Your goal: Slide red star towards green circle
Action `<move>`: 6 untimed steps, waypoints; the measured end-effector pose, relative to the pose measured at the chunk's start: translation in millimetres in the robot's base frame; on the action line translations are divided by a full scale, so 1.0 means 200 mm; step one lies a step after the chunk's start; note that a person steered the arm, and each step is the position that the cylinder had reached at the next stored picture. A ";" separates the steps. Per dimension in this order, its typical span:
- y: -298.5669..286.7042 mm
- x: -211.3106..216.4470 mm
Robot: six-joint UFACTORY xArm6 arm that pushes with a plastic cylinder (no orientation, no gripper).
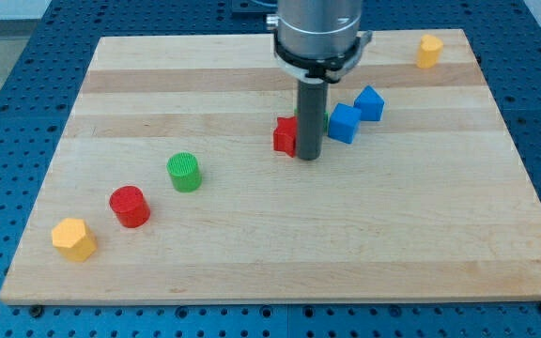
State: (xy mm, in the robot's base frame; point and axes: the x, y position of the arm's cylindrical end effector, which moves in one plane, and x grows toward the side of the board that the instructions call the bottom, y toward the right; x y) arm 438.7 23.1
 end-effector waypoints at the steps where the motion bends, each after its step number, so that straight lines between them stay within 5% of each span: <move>1: -0.04 -0.02; 6: -0.09 -0.46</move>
State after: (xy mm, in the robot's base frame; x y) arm 346.1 6.0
